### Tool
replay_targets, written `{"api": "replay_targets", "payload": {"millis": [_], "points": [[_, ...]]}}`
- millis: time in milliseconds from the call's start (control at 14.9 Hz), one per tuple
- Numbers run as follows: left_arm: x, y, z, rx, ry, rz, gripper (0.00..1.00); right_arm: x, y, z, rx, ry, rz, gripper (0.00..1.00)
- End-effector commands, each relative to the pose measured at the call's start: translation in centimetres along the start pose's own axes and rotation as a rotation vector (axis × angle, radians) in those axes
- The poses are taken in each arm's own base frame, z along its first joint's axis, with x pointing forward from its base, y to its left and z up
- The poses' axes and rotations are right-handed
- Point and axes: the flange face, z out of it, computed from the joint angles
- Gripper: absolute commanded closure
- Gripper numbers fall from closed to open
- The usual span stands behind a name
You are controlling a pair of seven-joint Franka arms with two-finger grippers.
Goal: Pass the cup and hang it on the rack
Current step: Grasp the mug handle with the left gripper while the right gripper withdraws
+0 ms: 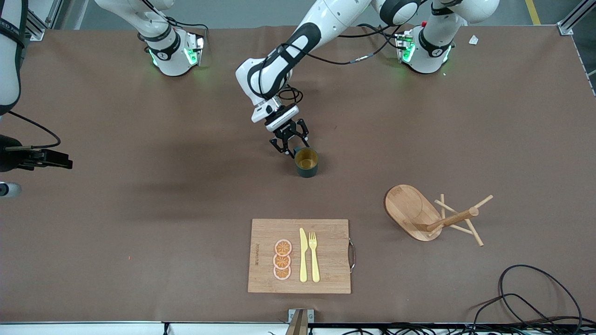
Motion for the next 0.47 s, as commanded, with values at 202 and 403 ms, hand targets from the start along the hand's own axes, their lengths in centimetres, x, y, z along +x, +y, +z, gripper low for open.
{"api": "replay_targets", "payload": {"millis": [202,403], "points": [[0.0,0.7,0.2,-0.031,0.039,-0.004,0.64,-1.5,-0.2,-2.6,0.012,0.019,-0.005,0.00],[-0.1,0.6,0.3,-0.029,0.039,0.000,0.87,-2.6,-0.5,-3.8,0.016,0.022,0.025,0.00]]}}
